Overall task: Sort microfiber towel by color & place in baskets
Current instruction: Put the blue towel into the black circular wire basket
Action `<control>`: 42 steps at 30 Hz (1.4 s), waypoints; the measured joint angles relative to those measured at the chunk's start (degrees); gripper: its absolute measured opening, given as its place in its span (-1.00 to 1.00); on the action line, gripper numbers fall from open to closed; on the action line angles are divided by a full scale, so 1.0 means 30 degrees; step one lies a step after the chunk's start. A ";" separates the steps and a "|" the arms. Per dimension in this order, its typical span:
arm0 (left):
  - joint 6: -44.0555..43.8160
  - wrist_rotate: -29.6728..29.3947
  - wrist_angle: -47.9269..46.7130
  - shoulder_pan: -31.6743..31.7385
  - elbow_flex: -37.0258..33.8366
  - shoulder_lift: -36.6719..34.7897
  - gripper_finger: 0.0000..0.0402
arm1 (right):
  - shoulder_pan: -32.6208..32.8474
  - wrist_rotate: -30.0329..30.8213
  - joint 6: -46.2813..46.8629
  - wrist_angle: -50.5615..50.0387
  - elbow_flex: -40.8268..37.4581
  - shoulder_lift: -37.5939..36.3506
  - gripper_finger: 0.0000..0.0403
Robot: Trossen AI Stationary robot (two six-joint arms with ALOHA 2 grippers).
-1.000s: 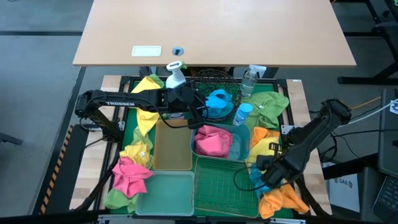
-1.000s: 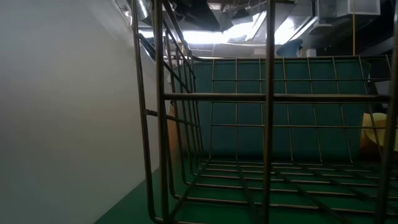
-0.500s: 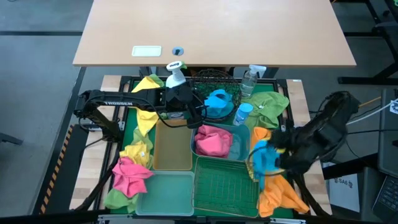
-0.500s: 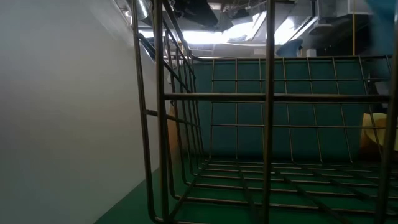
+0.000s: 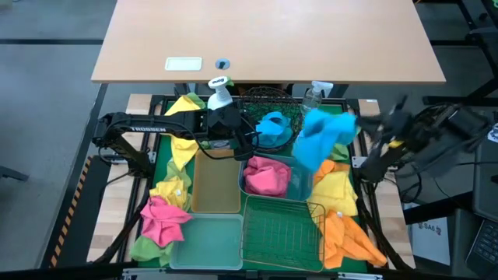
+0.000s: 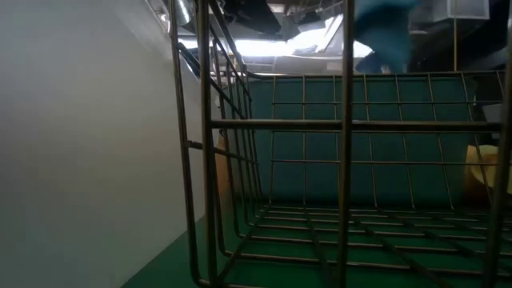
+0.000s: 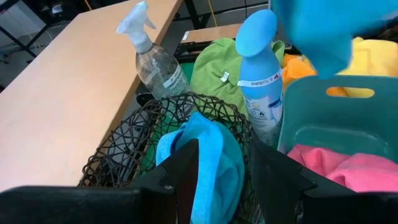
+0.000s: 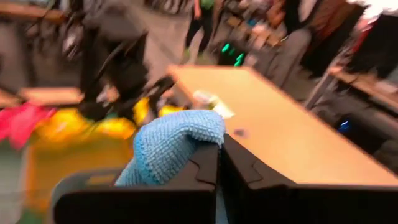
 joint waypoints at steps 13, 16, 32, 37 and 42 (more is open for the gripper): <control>0.0000 0.0000 0.0022 0.0000 0.0000 0.0000 -0.33 | -0.0007 0.4010 -0.1747 0.0012 0.3068 0.0021 -0.99; 0.0000 0.0000 0.0022 0.0007 0.0000 0.0000 -0.33 | -0.0007 0.4010 -0.1714 0.0016 0.3068 0.0298 -0.99; -0.0007 0.0004 0.0015 0.0006 -0.0002 0.0000 -0.33 | -0.8651 -0.4970 -1.0778 0.8811 0.3039 0.3878 -1.00; -0.0001 0.0007 0.0008 0.0001 -0.0007 0.0000 -0.33 | -1.2964 -1.1793 -1.4864 1.3418 0.3046 0.4340 -1.00; 0.0051 0.0000 0.0006 0.0007 -0.0007 -0.0002 -0.33 | -1.7103 -1.6864 -1.5504 1.3938 0.3061 0.4912 -1.00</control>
